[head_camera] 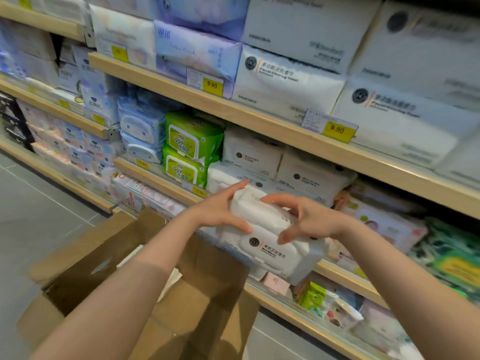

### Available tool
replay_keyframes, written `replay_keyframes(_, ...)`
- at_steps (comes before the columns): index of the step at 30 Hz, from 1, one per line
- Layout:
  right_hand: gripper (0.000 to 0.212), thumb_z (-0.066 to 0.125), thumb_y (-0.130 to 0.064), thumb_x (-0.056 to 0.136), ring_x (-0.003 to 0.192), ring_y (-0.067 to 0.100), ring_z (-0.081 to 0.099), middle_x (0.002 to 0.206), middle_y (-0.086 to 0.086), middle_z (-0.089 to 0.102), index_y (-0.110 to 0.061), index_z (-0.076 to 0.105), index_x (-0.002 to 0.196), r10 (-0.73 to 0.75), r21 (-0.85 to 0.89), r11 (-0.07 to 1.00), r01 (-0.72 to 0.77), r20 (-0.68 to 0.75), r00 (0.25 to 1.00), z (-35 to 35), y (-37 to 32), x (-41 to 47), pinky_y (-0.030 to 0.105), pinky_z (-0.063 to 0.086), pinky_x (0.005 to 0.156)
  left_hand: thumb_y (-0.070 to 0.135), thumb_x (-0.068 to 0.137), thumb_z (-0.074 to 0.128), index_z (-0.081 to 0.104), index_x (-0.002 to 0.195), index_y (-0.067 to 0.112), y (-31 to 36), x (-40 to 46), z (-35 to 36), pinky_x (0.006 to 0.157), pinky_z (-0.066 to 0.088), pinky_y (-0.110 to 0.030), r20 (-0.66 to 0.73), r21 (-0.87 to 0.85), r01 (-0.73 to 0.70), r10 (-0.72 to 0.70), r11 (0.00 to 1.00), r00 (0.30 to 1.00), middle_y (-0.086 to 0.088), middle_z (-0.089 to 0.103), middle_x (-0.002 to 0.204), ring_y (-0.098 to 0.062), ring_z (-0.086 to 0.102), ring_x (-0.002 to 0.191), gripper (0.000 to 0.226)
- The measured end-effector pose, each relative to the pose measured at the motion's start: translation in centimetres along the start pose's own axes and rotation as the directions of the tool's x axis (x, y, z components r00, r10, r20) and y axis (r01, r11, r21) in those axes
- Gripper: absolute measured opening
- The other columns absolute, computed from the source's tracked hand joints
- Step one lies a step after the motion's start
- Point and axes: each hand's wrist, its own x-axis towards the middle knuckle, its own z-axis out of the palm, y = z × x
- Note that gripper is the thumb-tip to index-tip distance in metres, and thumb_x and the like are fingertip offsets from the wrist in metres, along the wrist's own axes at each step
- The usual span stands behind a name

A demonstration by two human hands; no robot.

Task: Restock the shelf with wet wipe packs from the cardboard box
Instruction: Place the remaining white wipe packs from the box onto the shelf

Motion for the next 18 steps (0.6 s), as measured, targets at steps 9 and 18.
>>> replay_keyframes(9, 0.052, 0.071, -0.027, 0.08, 0.126, 0.018, 0.044, 0.139, -0.002, 0.048, -0.028, 0.053, 0.129, -0.271, -0.47, 0.883, 0.004, -0.503, 0.82, -1.4, 3.1, -2.7, 0.033, 0.031, 0.106, 0.01, 0.055, 0.089, 0.061, 0.109, 0.03, 2.1, 4.1, 2.4, 0.088, 0.052, -0.028, -0.219, -0.219, -0.14, 0.091, 0.966, 0.971, 0.012, 0.069, 0.106, -0.004, 0.064, 0.099, 0.064)
replay_keyframes(18, 0.051, 0.06, -0.009, 0.086, 0.112, 0.037, 0.054, 0.124, 0.013, 0.06, -0.014, 0.046, 0.135, -0.281, -0.558, 0.76, -0.334, -0.745, 0.605, -2.1, 7.5, -1.2, 0.046, 0.047, 0.087, 0.022, 0.059, 0.089, 0.055, 0.12, 0.014, 5.3, 11.5, 4.1, 0.078, 0.048, -0.018, -0.292, -0.122, -0.121, 0.08, 0.985, 0.953, 0.005, 0.065, 0.103, -0.01, 0.061, 0.095, 0.07)
